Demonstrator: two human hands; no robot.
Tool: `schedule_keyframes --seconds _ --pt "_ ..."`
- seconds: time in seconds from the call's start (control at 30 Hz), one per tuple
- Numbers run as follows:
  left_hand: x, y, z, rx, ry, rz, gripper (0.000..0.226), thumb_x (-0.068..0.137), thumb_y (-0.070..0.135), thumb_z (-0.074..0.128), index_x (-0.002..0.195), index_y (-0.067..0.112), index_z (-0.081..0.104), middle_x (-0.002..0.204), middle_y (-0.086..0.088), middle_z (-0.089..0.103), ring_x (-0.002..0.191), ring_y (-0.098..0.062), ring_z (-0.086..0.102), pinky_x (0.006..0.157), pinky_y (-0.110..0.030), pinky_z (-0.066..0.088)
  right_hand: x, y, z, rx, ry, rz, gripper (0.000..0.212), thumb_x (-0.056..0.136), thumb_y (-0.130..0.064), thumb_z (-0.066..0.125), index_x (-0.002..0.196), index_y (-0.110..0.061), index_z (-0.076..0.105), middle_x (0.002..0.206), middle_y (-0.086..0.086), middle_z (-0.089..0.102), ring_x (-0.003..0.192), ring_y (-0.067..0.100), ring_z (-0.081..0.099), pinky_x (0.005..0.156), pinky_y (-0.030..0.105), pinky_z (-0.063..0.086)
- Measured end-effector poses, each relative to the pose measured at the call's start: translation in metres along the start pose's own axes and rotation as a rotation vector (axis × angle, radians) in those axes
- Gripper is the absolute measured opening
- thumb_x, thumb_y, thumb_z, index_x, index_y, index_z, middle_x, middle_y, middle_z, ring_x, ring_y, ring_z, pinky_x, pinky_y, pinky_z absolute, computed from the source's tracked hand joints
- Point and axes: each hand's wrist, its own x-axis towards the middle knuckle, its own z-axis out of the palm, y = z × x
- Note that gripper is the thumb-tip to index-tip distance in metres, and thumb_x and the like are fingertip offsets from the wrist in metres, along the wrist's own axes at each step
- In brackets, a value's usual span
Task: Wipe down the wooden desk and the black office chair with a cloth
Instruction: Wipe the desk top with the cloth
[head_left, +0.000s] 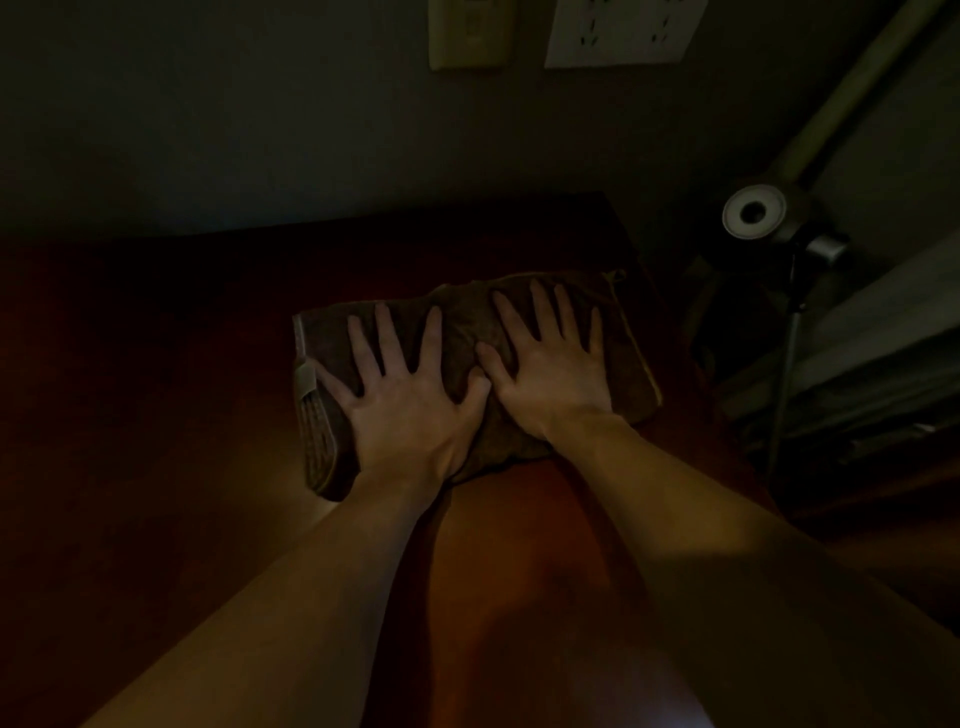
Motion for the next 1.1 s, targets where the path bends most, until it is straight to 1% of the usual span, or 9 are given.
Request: schedule_keyframes --seconds 0.17,0.27,0.4,0.6,0.7,0.83,1.1 --pt "0.020 0.003 0.000 -0.020 0.000 0.003 0.085 0.088 0.078 0.006 0.164 0.040 -0.001 0.173 -0.012 -0.004 0.158 -0.036 -0.012 0.114 -0.076 -0.008 0.020 0.001 -0.004 -0.005 -0.036 0.018 0.073 0.091 -0.073 0.003 0.159 -0.045 -0.002 0.171 0.001 -0.002 0.156 0.024 -0.010 0.123 0.058 -0.008" --pt "0.029 0.004 0.000 -0.021 -0.003 0.004 0.086 0.087 0.078 0.003 0.164 0.040 -0.003 0.173 -0.012 -0.006 0.158 -0.036 -0.013 0.115 -0.077 -0.008 0.029 0.002 -0.004 -0.001 -0.038 0.014 0.070 0.095 -0.072 0.008 0.159 -0.046 -0.002 0.171 0.001 -0.003 0.156 0.023 -0.010 0.123 0.058 -0.009" --pt "0.042 0.006 0.001 -0.028 -0.002 0.002 0.086 0.086 0.078 0.002 0.163 0.040 -0.004 0.173 -0.012 -0.007 0.158 -0.036 -0.013 0.116 -0.077 -0.006 0.043 0.003 -0.006 0.002 -0.045 0.016 0.068 0.097 -0.071 0.011 0.159 -0.047 -0.002 0.171 0.000 -0.004 0.156 0.022 -0.011 0.123 0.057 -0.010" --pt "0.064 0.008 0.003 -0.001 0.014 0.004 0.087 0.086 0.078 0.001 0.164 0.039 -0.002 0.173 -0.014 -0.005 0.158 -0.038 -0.010 0.114 -0.077 -0.006 0.064 0.003 -0.006 0.008 -0.022 0.022 0.066 0.098 -0.069 0.015 0.159 -0.046 0.003 0.171 0.001 -0.001 0.157 0.022 -0.009 0.123 0.058 -0.007" --pt "0.072 0.012 0.005 -0.022 0.018 -0.022 0.086 0.087 0.078 0.004 0.164 0.039 0.000 0.173 -0.014 -0.004 0.158 -0.038 -0.010 0.114 -0.077 -0.006 0.073 0.004 -0.006 0.006 -0.014 0.030 0.067 0.097 -0.070 0.014 0.159 -0.047 0.003 0.171 0.001 0.000 0.157 0.023 -0.008 0.123 0.058 -0.006" --pt "0.081 0.016 0.003 -0.031 0.010 -0.062 0.091 0.081 0.078 -0.002 0.164 0.039 -0.001 0.173 -0.013 -0.006 0.157 -0.038 -0.012 0.114 -0.077 -0.006 0.084 0.003 -0.007 0.019 0.001 0.036 0.067 0.098 -0.069 0.016 0.160 -0.046 0.005 0.171 0.002 0.001 0.157 0.023 -0.007 0.123 0.058 -0.006" --pt "0.101 0.020 0.002 -0.024 -0.001 -0.059 0.085 0.090 0.075 0.012 0.164 0.037 -0.002 0.172 -0.015 -0.008 0.157 -0.039 -0.013 0.114 -0.077 -0.006 0.103 0.005 -0.006 0.023 0.019 0.042 0.067 0.098 -0.069 0.018 0.160 -0.045 0.009 0.171 0.004 0.005 0.157 0.025 -0.003 0.123 0.059 -0.005"
